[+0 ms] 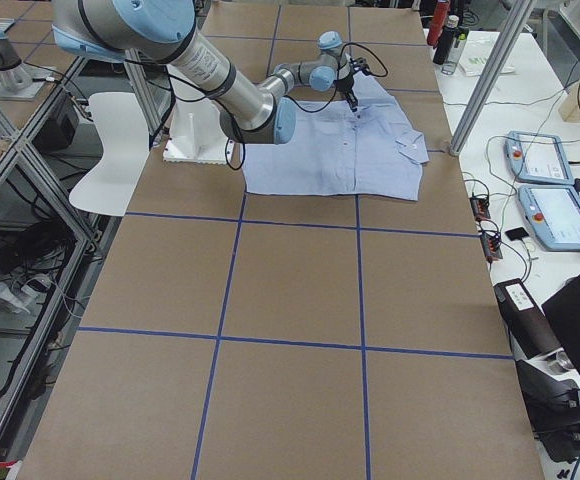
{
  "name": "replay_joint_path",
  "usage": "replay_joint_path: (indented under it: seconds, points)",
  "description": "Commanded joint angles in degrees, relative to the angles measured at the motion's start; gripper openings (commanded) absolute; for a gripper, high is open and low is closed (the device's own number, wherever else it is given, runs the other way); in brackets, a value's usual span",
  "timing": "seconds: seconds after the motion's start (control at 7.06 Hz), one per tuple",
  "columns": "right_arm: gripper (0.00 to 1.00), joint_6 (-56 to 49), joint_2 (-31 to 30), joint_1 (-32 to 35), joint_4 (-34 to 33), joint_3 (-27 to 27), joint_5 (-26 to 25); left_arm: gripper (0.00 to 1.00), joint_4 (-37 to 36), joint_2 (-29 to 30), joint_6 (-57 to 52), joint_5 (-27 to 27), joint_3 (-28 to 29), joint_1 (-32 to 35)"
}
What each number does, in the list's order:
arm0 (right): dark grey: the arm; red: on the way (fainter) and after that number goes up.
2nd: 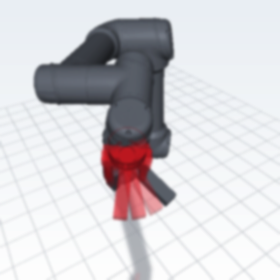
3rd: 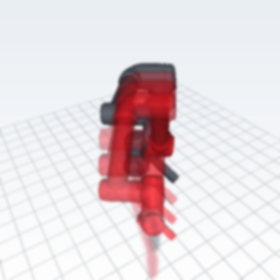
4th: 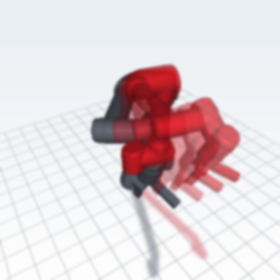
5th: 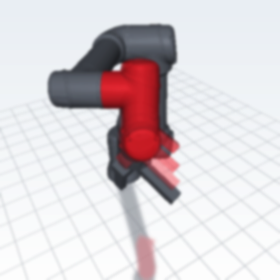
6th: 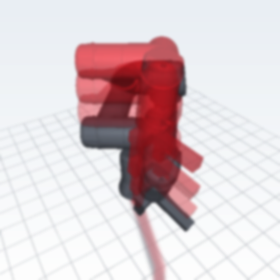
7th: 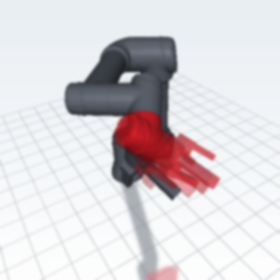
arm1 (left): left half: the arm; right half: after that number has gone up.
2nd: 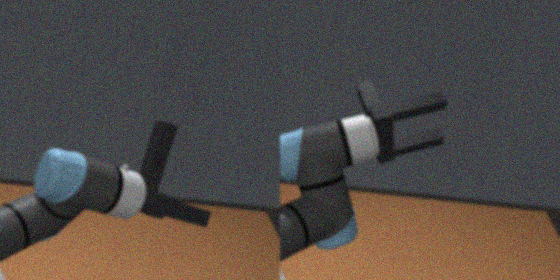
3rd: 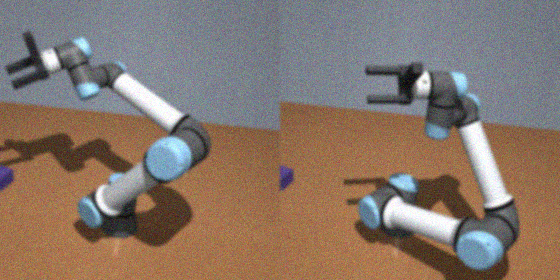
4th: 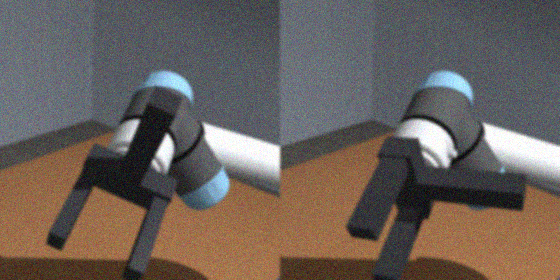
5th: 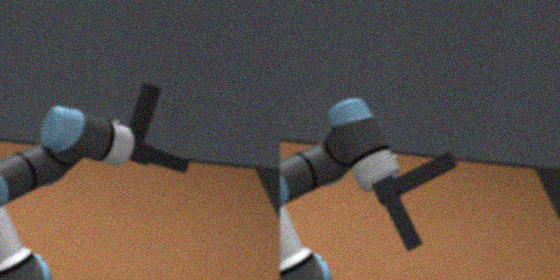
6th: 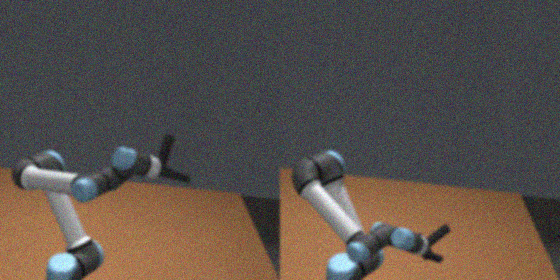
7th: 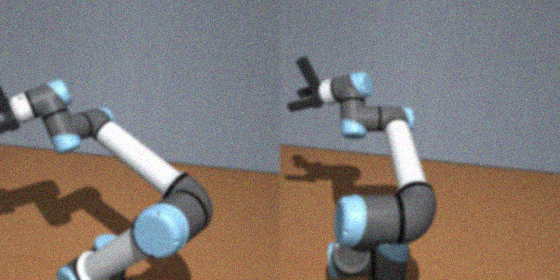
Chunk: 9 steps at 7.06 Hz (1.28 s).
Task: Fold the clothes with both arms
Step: 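Lay the sleeve across the shirt's upper chest and release it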
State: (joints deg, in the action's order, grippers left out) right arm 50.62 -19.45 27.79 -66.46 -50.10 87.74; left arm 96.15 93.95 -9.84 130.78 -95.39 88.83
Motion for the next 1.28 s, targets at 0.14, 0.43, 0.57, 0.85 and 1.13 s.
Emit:
replay_joint_path:
  seconds: [0.14, 0.43, 0.57, 0.85, 1.13]
  points:
    - [1.0, 0.1, 0.0, -0.5, 0.1, -0.3, -1.3, 0.99, 0.0, 0.1, 0.1, 0.0, -0.1, 0.2]
    - [1.0, 0.4, -0.1, 0.1, -0.4, -2.9, -1.0, 0.99, 0.3, 0.8, 5.7, -0.1, 0.2, -0.1]
    - [1.0, 0.7, -2.2, 0.7, -2.0, -6.9, 0.0, 0.99, 4.1, 0.3, 11.0, -0.1, 0.2, -0.1]
    - [1.0, 0.6, -8.7, 3.8, -9.7, -17.6, 7.8, 0.99, 10.1, -1.0, 23.8, -0.5, 0.7, -2.3]
    - [1.0, 0.2, -17.2, 8.4, -18.8, -30.2, 16.0, 0.99, 19.5, -4.8, 36.8, -0.8, 0.7, -7.0]
